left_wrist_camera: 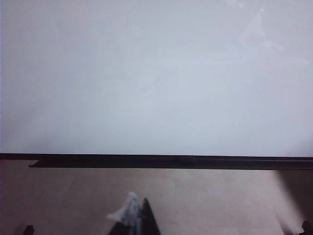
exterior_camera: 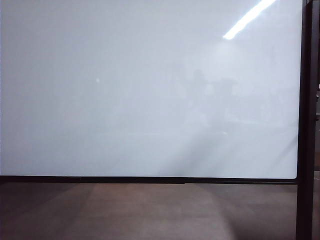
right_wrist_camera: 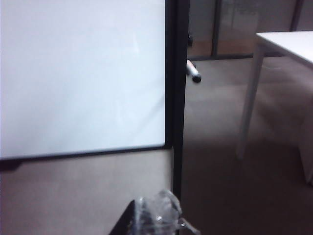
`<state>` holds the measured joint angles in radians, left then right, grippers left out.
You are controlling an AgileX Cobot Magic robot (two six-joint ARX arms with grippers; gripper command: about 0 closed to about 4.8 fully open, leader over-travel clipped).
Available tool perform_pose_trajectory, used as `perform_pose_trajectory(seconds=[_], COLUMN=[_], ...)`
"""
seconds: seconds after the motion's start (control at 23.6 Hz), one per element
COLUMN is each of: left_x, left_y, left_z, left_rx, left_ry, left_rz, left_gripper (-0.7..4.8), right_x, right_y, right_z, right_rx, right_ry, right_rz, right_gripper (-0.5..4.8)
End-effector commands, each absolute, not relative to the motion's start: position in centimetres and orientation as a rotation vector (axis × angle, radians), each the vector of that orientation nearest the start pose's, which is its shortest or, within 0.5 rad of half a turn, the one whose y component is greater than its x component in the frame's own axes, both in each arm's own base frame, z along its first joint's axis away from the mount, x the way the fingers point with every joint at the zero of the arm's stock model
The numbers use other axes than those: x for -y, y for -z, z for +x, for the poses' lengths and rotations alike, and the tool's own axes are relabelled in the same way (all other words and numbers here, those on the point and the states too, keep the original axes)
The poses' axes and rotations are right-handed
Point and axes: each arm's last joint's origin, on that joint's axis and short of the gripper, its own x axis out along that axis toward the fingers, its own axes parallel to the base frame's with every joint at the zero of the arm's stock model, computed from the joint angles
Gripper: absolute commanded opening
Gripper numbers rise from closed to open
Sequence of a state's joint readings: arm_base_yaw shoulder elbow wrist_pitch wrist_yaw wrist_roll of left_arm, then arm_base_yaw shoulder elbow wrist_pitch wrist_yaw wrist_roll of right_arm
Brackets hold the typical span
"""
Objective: Reach to the right to find the marker pen, pick it up, and write the number 6 on the whiteboard.
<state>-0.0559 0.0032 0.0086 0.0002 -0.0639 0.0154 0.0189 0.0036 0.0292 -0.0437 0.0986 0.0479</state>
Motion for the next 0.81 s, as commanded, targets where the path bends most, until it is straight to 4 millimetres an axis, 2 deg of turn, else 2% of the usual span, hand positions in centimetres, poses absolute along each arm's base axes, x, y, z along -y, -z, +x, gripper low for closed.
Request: perform_pose_trajectory(seconds=[0.04, 0.38, 0.51, 0.64, 0.68, 0.81], left_x=[0.3, 0.3, 0.3, 0.3, 0.3, 0.6], left_y=[-17.3, -21.0, -23.2, -25.5, -26.7, -28.8], left_z=[9.6, 8.7, 8.5, 9.0, 9.4, 10.8], left_rx=[0.031, 0.118, 0.119, 0.118, 0.128, 0.128], left_ry=[-0.012, -0.013, -0.01, -0.008, -0.007, 0.063], left_rz=[0.004, -0.001, -0.001, 0.0, 0.0, 0.004], left_gripper=[-0.06, -0.06, -0.06, -0.06, -0.06, -0.06], right_x=[0.1, 0.2, 0.2, 0.2, 0.2, 0.1], right_y=[-18.7, -23.7, -26.6, -29.2, -30.4, -32.2], right_z=[9.2, 7.7, 7.5, 8.2, 8.8, 10.5], right_rx=[0.056, 0.192, 0.218, 0.205, 0.192, 0.194], right_ry=[0.082, 0.088, 0.089, 0.089, 0.09, 0.09], right_rz=[0.055, 0.064, 0.062, 0.061, 0.06, 0.059], right_gripper=[-0.05, -0.05, -0.05, -0.05, -0.05, -0.05])
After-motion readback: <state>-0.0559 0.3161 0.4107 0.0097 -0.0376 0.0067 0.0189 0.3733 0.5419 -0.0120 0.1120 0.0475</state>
